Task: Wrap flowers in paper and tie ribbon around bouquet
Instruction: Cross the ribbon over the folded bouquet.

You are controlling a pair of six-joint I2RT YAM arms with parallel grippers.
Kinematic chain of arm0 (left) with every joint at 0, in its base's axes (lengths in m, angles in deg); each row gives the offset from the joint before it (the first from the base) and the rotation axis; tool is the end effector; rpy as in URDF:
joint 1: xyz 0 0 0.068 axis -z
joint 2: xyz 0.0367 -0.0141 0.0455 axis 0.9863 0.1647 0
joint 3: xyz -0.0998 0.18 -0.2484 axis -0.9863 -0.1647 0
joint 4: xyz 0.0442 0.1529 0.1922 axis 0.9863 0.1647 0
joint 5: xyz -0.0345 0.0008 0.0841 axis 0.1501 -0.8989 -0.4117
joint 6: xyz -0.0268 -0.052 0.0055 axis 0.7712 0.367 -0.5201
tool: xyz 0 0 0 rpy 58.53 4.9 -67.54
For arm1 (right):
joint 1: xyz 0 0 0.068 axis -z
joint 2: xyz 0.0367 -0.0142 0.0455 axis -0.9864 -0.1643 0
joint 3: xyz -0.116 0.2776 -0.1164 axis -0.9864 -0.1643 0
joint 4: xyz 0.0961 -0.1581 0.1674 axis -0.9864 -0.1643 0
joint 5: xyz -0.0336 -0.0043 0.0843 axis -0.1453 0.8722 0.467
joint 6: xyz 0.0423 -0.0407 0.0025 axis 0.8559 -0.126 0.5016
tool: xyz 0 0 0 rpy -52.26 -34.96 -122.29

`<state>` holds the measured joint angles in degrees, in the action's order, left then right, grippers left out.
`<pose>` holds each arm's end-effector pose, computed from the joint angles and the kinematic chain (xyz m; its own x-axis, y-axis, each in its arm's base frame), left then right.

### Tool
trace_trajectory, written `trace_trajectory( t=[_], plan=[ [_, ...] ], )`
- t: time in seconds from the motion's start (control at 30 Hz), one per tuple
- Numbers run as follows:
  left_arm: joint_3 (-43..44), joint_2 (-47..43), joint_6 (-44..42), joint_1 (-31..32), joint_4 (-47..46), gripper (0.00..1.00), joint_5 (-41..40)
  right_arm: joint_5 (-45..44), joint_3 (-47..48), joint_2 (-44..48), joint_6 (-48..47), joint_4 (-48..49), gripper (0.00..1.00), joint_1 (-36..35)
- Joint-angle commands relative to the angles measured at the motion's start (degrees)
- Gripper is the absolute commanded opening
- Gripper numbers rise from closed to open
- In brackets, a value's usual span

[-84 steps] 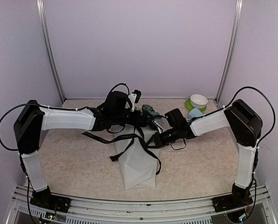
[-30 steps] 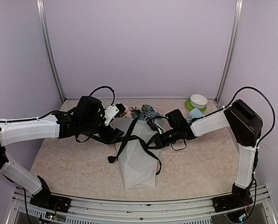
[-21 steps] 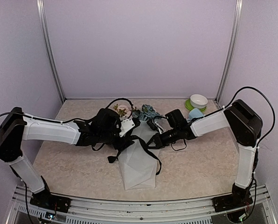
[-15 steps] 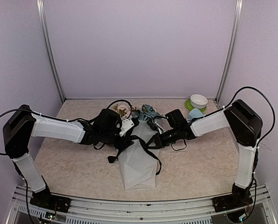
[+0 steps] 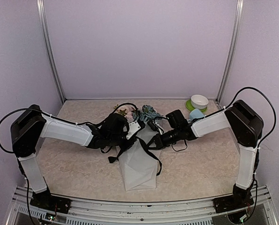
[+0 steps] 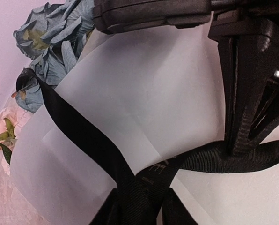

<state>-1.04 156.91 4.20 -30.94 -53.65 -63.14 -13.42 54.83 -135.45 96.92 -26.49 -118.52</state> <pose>0.2619 -0.2984 0.2214 -0.1616 0.6839 -0.7114 0.7781 0.5317 0.3344 0.3096 0.2778 0.1852 -0.8349 -0.2871 -0.4695 -0.5503 0.4395 0.7099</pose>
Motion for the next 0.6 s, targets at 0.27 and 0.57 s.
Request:
trace_trajectory(
  t=[0.27,0.57],
  plan=[
    [4.78,-4.66,8.06,-0.86,12.0,0.02,18.4,-0.23,0.42,0.12,-0.63,-0.23,0.0,-0.34],
    [5.68,-5.21,13.84,-0.63,26.32,0.0,36.27,-0.1,0.73,0.82,-2.0,-0.68,0.0,-0.34]
  ],
)
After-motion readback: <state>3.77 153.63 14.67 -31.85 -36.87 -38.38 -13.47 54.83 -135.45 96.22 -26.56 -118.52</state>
